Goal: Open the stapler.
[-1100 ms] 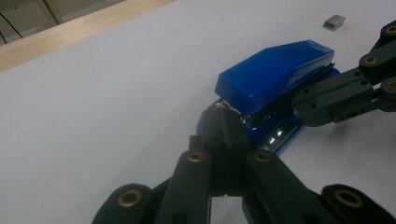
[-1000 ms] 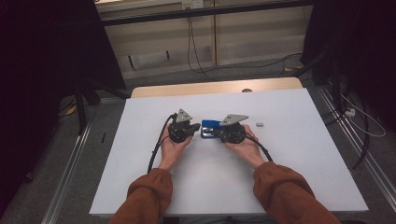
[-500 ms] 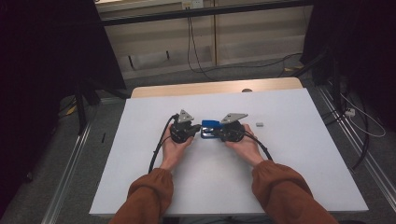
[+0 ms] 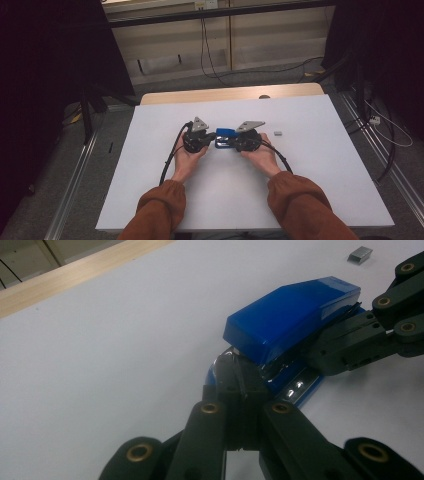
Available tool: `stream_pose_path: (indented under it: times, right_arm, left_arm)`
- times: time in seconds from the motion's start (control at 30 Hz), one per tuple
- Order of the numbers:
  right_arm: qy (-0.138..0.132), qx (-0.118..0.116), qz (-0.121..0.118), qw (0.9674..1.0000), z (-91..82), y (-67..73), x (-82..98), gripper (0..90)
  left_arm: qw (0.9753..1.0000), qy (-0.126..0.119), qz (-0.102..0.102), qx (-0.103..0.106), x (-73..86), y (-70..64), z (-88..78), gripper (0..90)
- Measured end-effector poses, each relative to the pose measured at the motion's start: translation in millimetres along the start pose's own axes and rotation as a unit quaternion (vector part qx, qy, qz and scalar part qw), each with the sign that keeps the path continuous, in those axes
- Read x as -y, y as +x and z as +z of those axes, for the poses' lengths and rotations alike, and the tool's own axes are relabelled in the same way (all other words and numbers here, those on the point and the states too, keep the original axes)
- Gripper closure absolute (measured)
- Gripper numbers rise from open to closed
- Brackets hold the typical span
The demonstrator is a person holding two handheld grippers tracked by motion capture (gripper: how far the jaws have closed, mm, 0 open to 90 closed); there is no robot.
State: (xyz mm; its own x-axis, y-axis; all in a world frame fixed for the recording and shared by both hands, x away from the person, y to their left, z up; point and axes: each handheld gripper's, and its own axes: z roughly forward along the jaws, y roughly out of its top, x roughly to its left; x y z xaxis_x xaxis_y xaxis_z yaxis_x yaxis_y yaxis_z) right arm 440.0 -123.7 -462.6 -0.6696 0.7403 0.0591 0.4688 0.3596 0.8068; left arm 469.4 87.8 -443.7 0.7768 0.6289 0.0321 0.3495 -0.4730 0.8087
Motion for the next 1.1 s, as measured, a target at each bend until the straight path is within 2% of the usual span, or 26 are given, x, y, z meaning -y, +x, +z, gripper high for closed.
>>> stream_pose_path:
  times: [0.27,0.5,0.67,0.97,1.1]
  right_arm:
    - [-0.001,0.002,-0.001,1.0000,0.4,0.9,-0.2,90.0]
    - [-0.001,0.002,-0.003,1.0000,0.5,1.0,-0.3,90.0]
    - [0.001,0.012,-0.009,0.9999,0.4,3.6,-0.7,90.0]
    - [0.002,0.013,-0.008,0.9999,0.2,3.8,-1.0,90.0]
    - [0.004,0.016,-0.011,0.9998,-0.3,3.6,-1.1,90.0]
  left_arm:
    - [0.9999,-0.007,-0.010,0.005,-0.9,1.1,-0.9,90.0]
    - [0.9999,-0.013,-0.005,0.001,-3.9,0.6,-2.9,90.0]
    - [0.9997,-0.024,-0.011,0.003,-6.7,-1.2,-5.0,90.0]
    - [0.9991,-0.037,-0.019,0.010,-10.4,-2.0,-7.7,90.0]
    - [0.9987,-0.047,-0.014,0.011,-14.5,-4.5,-10.1,90.0]
